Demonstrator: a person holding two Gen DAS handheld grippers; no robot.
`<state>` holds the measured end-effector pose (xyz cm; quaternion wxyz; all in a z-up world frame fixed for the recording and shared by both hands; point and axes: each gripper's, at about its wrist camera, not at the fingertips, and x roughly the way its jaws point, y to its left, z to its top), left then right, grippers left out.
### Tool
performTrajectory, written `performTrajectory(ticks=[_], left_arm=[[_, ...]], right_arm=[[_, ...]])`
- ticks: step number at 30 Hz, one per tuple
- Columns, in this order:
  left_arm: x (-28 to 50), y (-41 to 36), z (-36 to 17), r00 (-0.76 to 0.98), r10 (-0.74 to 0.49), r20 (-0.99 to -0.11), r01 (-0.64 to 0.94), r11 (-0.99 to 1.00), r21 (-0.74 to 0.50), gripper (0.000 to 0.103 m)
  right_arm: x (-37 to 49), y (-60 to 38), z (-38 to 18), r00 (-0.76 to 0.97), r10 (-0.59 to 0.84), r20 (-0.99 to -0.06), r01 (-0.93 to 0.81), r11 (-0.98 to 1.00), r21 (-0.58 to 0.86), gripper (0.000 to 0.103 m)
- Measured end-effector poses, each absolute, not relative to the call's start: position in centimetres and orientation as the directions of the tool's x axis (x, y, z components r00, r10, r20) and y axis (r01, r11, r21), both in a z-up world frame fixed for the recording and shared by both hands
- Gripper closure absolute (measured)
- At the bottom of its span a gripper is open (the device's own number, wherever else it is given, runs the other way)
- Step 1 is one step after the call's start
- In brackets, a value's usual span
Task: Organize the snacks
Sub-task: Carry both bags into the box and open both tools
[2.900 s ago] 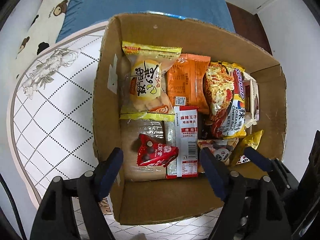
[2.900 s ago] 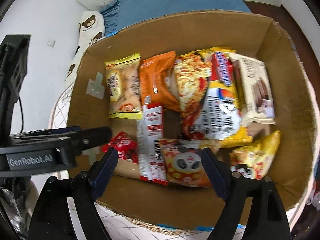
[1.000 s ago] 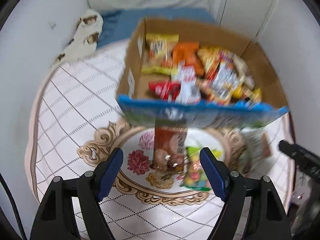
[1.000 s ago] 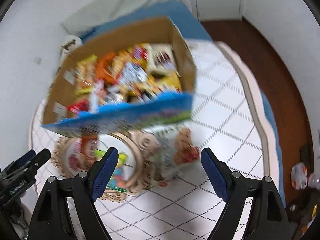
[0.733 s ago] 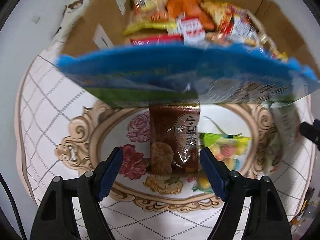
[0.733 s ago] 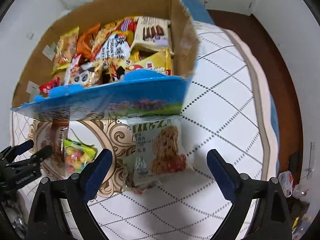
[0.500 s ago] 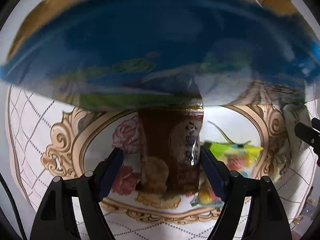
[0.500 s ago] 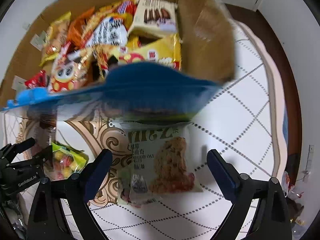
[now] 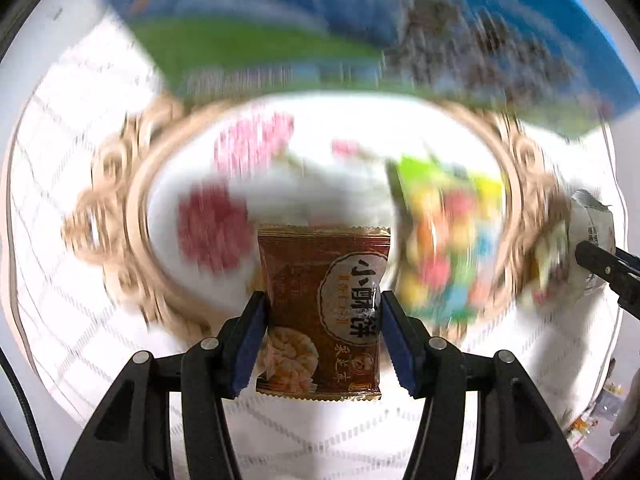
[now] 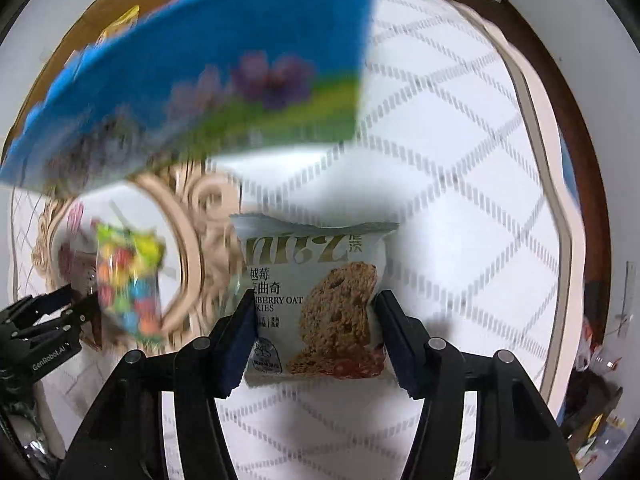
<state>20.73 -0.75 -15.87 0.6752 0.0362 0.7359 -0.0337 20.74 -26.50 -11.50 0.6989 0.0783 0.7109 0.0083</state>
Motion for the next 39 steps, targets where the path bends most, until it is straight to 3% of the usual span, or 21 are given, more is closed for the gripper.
performTrajectory(ticks=[10,16,19,20,22,30,36,39], left_arm=[[13.8,-0.4,-17.9,-0.163,-0.006,-0.987,0.115,0.993,-0.025,0.048],[14.1,1.0,-19.3,-0.181,-0.005,-0.984,0.094,0.995,-0.022,0.047],[13.2,1.3,-19.2,-0.169,-0.005,-0.986,0.099,0.995,-0.022,0.049],[14.3,1.0,-18.8,-0.166,-0.003,-0.986,0.109,0.994,-0.021,0.049],[14.9,-0.4,-17.1,-0.161,-0.008,-0.987,0.116,0.993,-0.027,0.049],[16.6,-2.4,-9.4,-0.066,-0.114,-0.991,0.157,0.980,-0.123,0.049],[23.2,-3.0,-1.4,0.067,-0.226,-0.972,0.161,0.964,-0.213,0.049],[28.0,-3.4,1.7,0.149,-0.211,-0.966,0.175,0.967,-0.184,0.049]], right_arm=[[11.2,-25.3,-12.2,-0.096,0.174,-0.980,0.143,0.977,0.159,0.042],[10.1,-25.5,-14.1,-0.098,0.185,-0.978,0.175,0.970,0.166,0.030],[11.8,-24.2,-15.2,-0.092,0.138,-0.986,0.148,0.981,0.123,0.031],[11.9,-23.9,-15.2,-0.082,0.112,-0.990,0.130,0.986,0.101,0.039],[11.8,-23.5,-14.8,-0.061,0.072,-0.996,0.093,0.993,0.066,0.050],[12.1,-23.2,-10.0,0.007,0.262,-0.965,0.116,0.958,0.261,0.051],[17.0,-23.0,-1.4,0.163,0.389,-0.906,0.065,0.912,0.404,0.051],[21.1,-22.5,1.9,0.239,0.395,-0.887,0.024,0.911,0.412,0.051]])
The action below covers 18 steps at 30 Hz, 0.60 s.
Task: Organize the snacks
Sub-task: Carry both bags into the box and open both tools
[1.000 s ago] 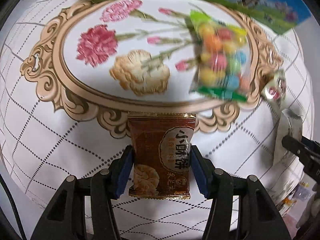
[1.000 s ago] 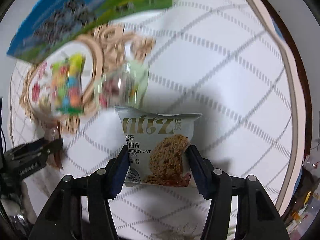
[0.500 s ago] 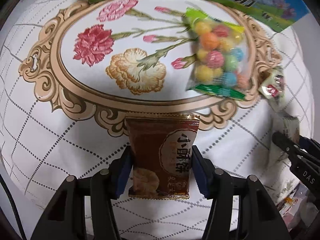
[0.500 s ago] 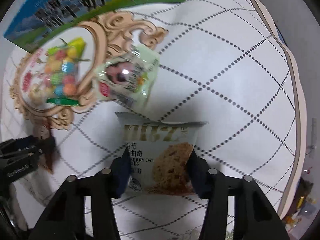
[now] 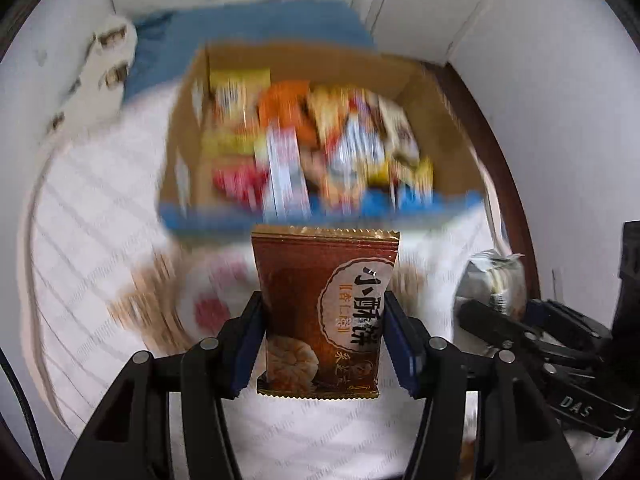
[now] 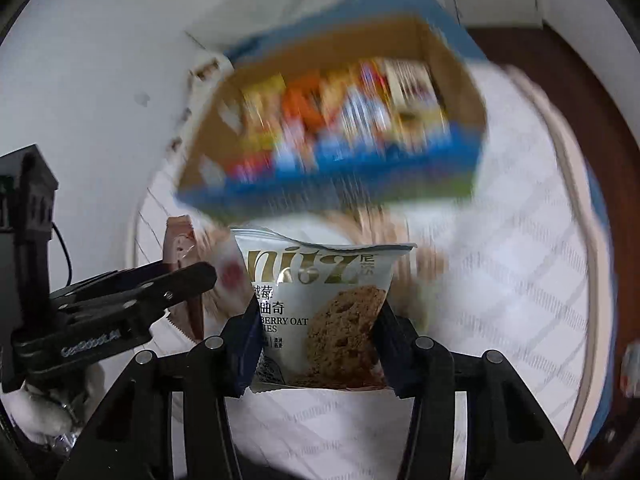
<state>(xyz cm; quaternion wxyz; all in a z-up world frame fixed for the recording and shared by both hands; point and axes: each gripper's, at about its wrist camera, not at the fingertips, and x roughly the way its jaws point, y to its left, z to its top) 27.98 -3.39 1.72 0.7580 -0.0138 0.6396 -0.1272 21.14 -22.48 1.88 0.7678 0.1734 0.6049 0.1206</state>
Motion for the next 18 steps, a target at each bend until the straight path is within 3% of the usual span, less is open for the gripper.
performTrajectory(ticks=[6,11,18], left_arm=[[36.6,-2.9,2.5,0.196,-0.100,-0.975,0.167,0.984,-0.067,0.049],[42.0,-2.2,-1.6,0.106,0.009,-0.994,0.155,0.988,0.025,0.049],[45.0,-0.9,-7.5,0.018,0.104,-0.994,0.127,0.986,0.106,0.048]], right_arm=[[31.6,-22.3,4.0,0.304,0.278,-0.911,-0.016,0.958,0.287,0.051],[37.6,-22.2,1.3,0.246,0.180,-0.952,0.000,0.983,0.186,0.051],[41.3,-22.5,-2.7,0.169,0.144,-0.975,0.032,0.988,0.152,0.050]])
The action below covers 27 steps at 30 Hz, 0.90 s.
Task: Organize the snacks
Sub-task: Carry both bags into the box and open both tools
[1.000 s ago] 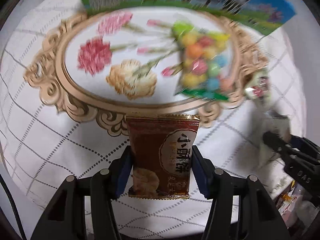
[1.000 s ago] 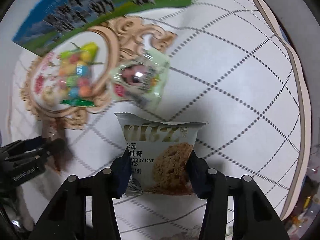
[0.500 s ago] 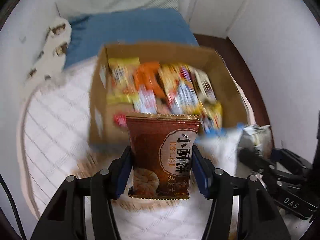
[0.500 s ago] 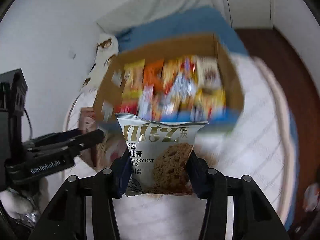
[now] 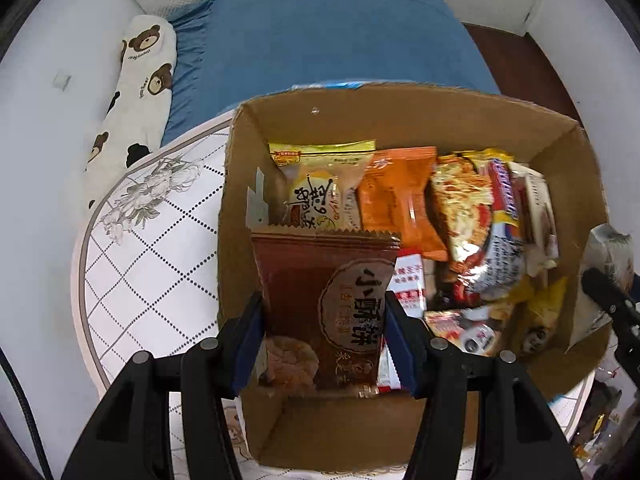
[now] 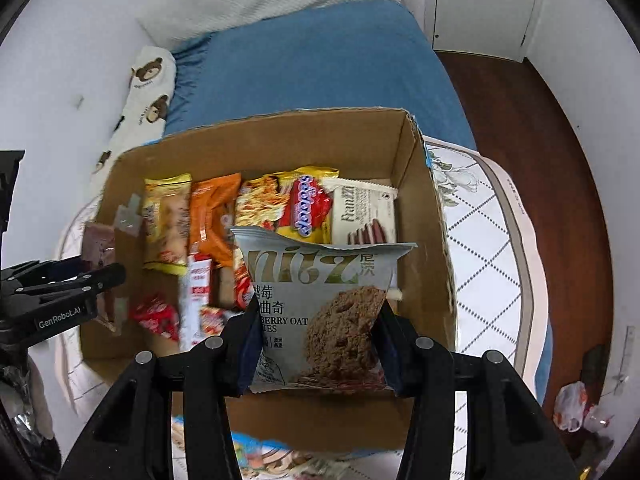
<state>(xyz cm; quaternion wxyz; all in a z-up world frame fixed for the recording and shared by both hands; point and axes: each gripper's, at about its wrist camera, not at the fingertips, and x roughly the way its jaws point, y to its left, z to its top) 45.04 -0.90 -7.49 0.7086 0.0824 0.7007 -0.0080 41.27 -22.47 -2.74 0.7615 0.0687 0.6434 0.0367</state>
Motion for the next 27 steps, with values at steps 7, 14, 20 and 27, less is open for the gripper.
performTrajectory(ticks=[7,14,20,27], left_arm=[[45.7,0.3,-9.5,-0.050,0.030,-0.998,0.073,0.997,0.027,0.008],[45.1,0.8,-9.1,-0.038,-0.010,-0.999,0.044,0.999,-0.011,0.008],[43.2,0.3,-7.1,0.029,-0.023,-0.999,0.043,0.999,-0.022,0.008],[40.1,-0.1,-3.8,0.164,-0.019,-0.986,0.052,0.999,-0.011,0.008]], right_arm=[[42.9,-22.6,-6.0,0.074,0.108,-0.991,0.053,0.992,0.112,0.004],[42.5,-22.3,-6.4,0.056,0.114,-0.992,0.066,0.991,0.117,0.003],[41.3,-21.5,-5.1,0.098,0.100,-0.990,0.050,0.993,0.105,0.003],[38.8,-21.0,-2.6,0.178,0.084,-0.980,0.040,0.995,0.092,0.003]])
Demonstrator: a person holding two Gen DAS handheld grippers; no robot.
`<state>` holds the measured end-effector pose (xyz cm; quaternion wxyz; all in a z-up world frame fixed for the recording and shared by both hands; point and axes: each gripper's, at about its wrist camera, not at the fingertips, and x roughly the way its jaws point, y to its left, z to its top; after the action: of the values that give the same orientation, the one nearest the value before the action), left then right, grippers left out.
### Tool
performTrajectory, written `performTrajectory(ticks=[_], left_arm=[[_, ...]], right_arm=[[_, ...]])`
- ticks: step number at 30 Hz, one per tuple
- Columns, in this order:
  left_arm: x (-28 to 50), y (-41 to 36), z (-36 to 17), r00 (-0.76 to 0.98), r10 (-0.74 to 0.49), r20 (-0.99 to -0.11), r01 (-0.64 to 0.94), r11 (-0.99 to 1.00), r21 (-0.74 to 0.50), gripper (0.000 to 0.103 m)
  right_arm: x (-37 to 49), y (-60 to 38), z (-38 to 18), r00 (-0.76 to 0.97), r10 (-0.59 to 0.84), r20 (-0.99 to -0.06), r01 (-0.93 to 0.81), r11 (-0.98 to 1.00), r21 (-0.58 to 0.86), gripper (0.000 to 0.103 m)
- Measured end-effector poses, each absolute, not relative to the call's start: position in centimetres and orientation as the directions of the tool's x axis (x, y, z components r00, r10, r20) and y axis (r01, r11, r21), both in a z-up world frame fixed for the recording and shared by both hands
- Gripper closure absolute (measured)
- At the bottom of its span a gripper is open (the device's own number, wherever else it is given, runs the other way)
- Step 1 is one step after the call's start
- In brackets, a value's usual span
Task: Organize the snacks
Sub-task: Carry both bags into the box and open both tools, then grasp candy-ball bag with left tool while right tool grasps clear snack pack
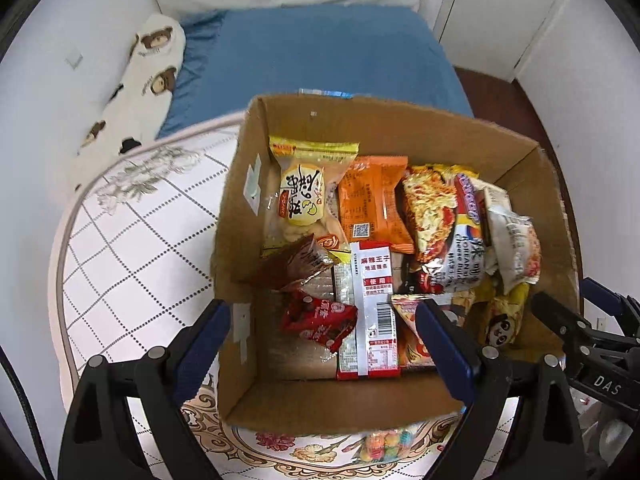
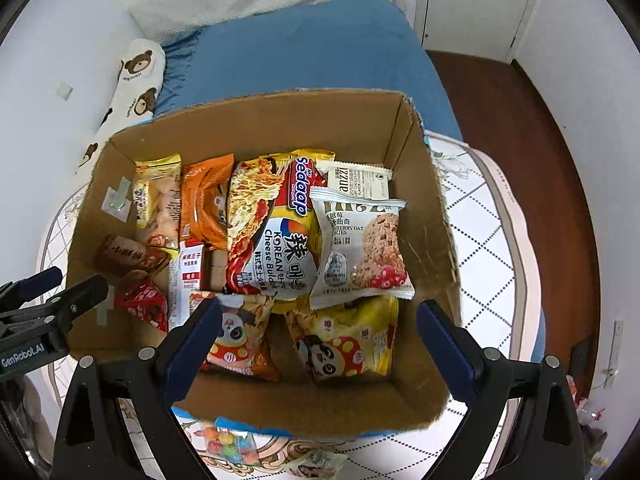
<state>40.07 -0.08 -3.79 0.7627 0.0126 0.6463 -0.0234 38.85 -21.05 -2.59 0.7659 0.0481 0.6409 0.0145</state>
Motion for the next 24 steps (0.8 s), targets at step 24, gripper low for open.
performTrajectory(ticks=[24], left_arm=[[29.5,-0.5,7.4,0.473,-0.039,-0.880,0.061,0.998,-0.012,0.008]], right_arm=[[28.4,-19.9,9.4,0.459,0.096,-0.883,0.009,0.994,0.112,0.003]])
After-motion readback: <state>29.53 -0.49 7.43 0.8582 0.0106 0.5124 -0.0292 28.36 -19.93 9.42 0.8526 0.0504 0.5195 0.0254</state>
